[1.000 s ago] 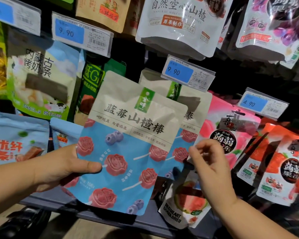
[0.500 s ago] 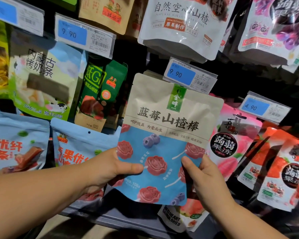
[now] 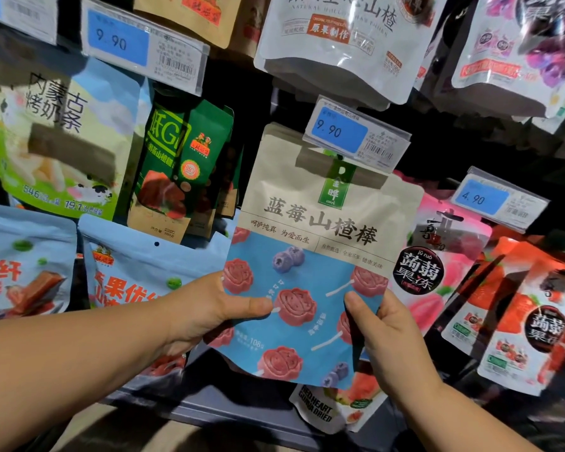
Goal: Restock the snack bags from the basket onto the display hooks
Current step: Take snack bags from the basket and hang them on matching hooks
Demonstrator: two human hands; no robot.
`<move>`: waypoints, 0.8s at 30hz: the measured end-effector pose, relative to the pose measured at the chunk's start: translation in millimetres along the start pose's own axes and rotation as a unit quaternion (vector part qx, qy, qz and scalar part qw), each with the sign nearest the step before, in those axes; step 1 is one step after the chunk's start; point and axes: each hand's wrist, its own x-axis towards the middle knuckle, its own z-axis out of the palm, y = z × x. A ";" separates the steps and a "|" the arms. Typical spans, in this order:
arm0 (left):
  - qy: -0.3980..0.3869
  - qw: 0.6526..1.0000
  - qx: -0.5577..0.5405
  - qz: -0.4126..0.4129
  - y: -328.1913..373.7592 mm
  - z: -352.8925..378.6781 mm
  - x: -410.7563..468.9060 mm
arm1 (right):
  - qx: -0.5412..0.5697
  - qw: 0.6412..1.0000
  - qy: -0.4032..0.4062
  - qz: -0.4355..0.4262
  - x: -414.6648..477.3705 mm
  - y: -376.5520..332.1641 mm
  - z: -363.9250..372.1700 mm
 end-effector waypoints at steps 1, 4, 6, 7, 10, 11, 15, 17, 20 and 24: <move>-0.004 1.000 0.001 0.003 0.7 0.7 -0.2 | -0.001 1.000 -0.002 -0.005 0.2 -0.7 -0.2; -0.021 1.000 -0.003 0.012 0.0 -0.7 0.7 | 0.007 1.000 -0.010 -0.015 0.5 -3.3 -0.6; -0.024 1.000 -0.006 0.018 -0.7 -1.5 2.0 | 0.010 1.000 -0.014 -0.014 1.4 -4.5 -0.8; -0.023 1.000 -0.006 0.018 -0.6 -0.9 2.5 | 0.009 1.000 -0.013 -0.014 2.2 -5.2 -0.5; -0.006 1.000 -0.010 0.017 -0.7 1.3 3.6 | 0.019 1.000 -0.006 -0.016 5.2 -5.5 0.8; 0.003 1.000 -0.011 0.017 -0.8 2.2 3.8 | 0.022 1.000 -0.004 -0.017 6.1 -5.4 1.3; 0.011 1.000 -0.006 0.021 -1.2 3.3 4.2 | 0.022 1.000 0.005 -0.018 9.0 -6.9 3.6; 0.013 1.000 -0.010 0.022 -1.6 2.4 4.3 | 0.023 0.999 0.005 -0.023 9.9 -7.5 4.9; 0.015 1.000 -0.007 0.022 -1.9 1.6 4.8 | 0.023 0.999 0.001 -0.030 10.2 -8.1 6.1; 0.012 1.000 -0.008 0.023 -0.7 1.9 6.3 | 0.031 0.999 0.007 -0.036 11.7 -6.6 4.5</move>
